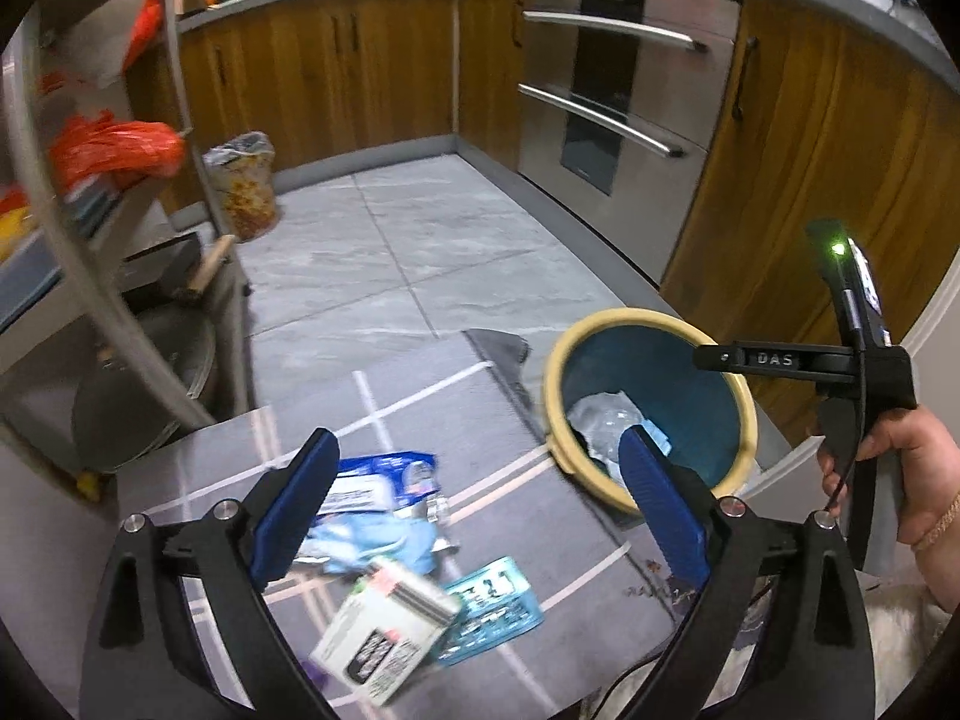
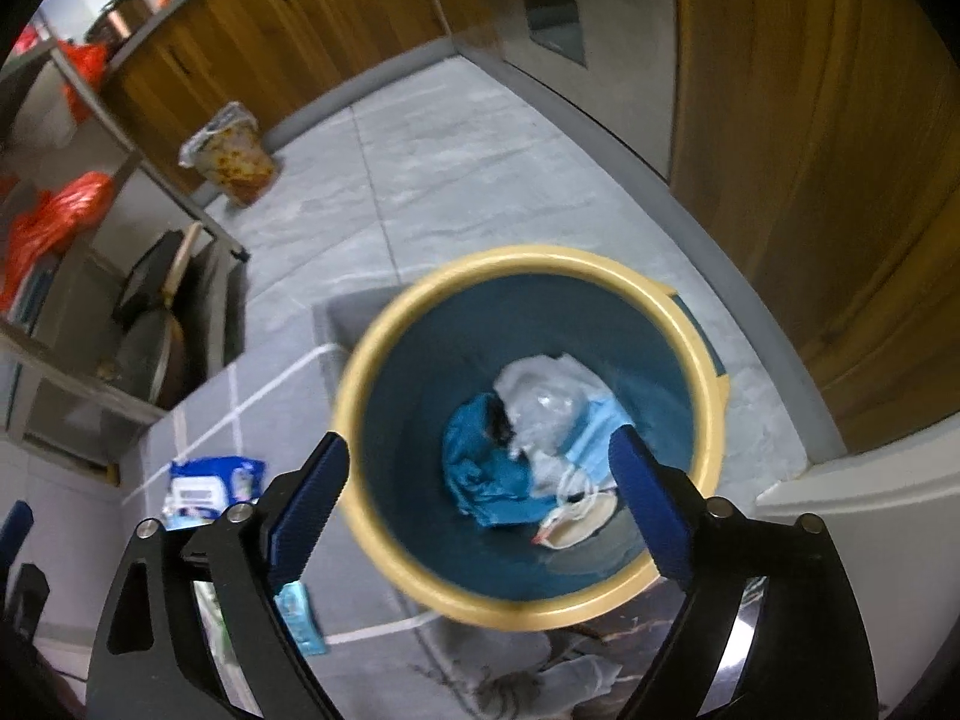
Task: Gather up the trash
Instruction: 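Move both open tools back over the trash pile, then grasp the purple spray bottle with the left tool while the right tool grasps the Coltalin box, then carry the purple bottle and Coltalin box over the yellow-rimmed bin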
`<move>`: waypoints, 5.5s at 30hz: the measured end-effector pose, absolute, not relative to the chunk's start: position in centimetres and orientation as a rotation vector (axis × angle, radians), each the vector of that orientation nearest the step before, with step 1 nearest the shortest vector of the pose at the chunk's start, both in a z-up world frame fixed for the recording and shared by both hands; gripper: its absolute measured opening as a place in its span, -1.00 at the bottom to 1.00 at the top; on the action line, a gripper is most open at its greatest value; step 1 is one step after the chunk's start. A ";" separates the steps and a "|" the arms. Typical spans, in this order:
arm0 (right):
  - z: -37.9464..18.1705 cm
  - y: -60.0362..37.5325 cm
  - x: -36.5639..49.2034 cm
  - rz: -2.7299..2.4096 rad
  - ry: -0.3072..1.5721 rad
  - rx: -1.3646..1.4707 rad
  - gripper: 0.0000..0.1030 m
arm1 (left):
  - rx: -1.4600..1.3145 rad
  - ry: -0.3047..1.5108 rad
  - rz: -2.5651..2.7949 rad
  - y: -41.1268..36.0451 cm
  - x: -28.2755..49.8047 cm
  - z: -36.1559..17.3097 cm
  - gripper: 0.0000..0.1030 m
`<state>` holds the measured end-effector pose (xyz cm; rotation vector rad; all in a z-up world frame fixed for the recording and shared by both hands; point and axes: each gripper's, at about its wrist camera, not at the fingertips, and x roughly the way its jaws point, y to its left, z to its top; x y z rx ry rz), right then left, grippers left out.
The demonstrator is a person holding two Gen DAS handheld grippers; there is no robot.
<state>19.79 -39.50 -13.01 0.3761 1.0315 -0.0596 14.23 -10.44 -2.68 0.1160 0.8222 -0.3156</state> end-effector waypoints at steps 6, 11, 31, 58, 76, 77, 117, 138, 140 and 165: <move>-9.9 -33.2 18.0 0.060 0.967 0.259 0.83 | 0.072 0.792 -0.242 -4.7 11.6 -1.4 0.89; -9.8 -28.5 17.0 0.130 0.989 0.206 0.84 | 0.055 0.805 -0.166 0.4 9.8 -2.2 0.89; -14.8 -16.6 15.3 0.227 1.054 0.091 0.84 | -0.068 0.969 0.163 10.8 9.7 -12.8 0.89; -21.7 -13.3 17.0 0.357 1.240 0.109 0.37 | -0.112 1.207 0.152 9.2 13.3 -20.2 0.73; -21.7 -13.1 17.1 0.452 1.252 0.174 -0.11 | -0.109 1.302 0.097 8.1 13.9 -22.3 0.03; -21.5 -13.2 16.9 0.456 1.245 0.172 -0.15 | -0.113 1.311 0.098 8.1 13.8 -22.4 -0.04; -6.8 -19.0 12.4 0.452 0.813 0.133 -0.65 | -0.031 0.853 -0.085 2.1 9.4 -7.6 -0.38; -5.4 -35.6 17.5 0.086 0.750 0.284 -0.65 | 0.126 0.775 -0.366 -7.6 11.5 -5.3 -0.38; -5.2 -36.6 17.9 0.057 0.739 0.286 -0.65 | 0.122 0.772 -0.385 -7.5 12.4 -4.5 -0.38; -13.2 -42.9 22.6 -0.070 1.013 0.264 -0.65 | 0.217 0.950 -0.642 -22.0 19.3 -9.7 -0.38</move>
